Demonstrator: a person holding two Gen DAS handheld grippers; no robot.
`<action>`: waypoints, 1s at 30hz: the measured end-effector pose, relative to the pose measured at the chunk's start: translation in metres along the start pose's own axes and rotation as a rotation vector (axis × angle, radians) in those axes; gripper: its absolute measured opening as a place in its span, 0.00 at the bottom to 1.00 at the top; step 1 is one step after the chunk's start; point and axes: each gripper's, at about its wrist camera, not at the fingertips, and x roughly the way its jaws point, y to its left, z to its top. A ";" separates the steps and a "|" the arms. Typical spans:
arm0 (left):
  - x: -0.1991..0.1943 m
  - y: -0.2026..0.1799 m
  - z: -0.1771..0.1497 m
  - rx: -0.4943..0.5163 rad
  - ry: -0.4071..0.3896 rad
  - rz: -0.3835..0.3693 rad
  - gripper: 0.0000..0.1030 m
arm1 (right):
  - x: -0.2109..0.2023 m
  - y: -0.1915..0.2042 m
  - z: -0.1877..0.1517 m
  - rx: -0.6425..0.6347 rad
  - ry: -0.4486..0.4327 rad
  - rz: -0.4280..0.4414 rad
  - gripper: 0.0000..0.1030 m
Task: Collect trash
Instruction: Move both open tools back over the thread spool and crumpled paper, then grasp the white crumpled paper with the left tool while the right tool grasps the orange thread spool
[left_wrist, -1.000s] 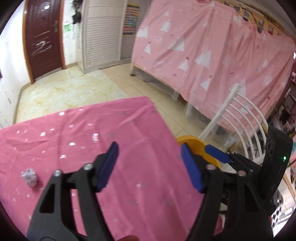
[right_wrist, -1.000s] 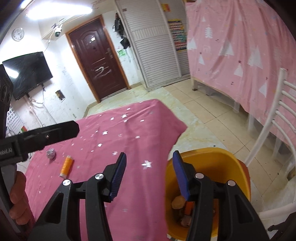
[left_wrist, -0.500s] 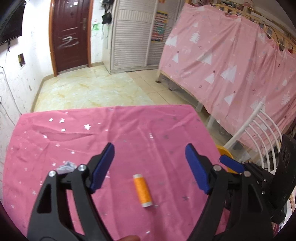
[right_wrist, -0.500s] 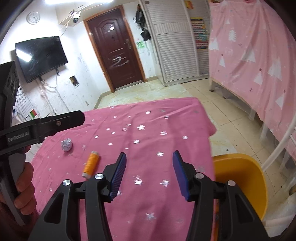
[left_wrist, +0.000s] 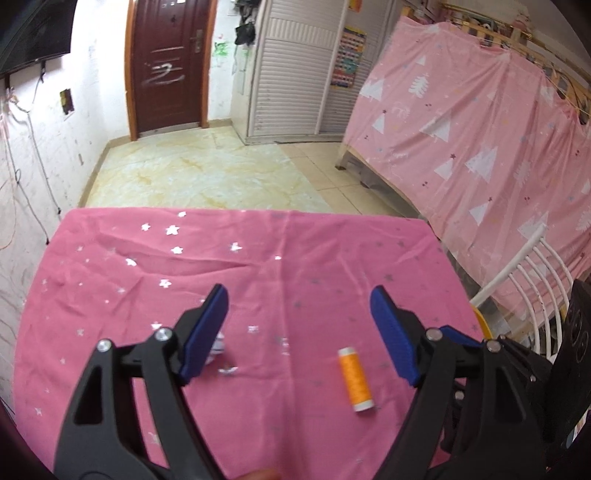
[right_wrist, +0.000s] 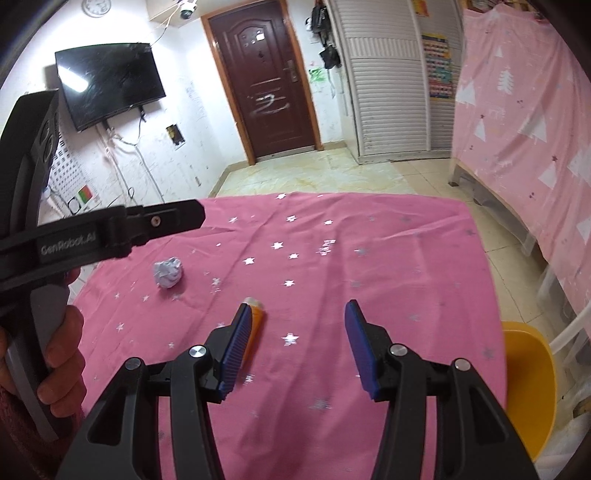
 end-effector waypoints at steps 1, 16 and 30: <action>0.000 0.005 0.000 -0.007 0.002 0.005 0.73 | 0.003 0.004 0.000 -0.006 0.005 0.003 0.45; 0.013 0.044 -0.011 -0.062 0.050 0.037 0.74 | 0.034 0.039 0.001 -0.061 0.075 0.040 0.45; 0.028 0.061 -0.018 -0.079 0.105 0.059 0.77 | 0.048 0.048 0.000 -0.079 0.111 0.044 0.45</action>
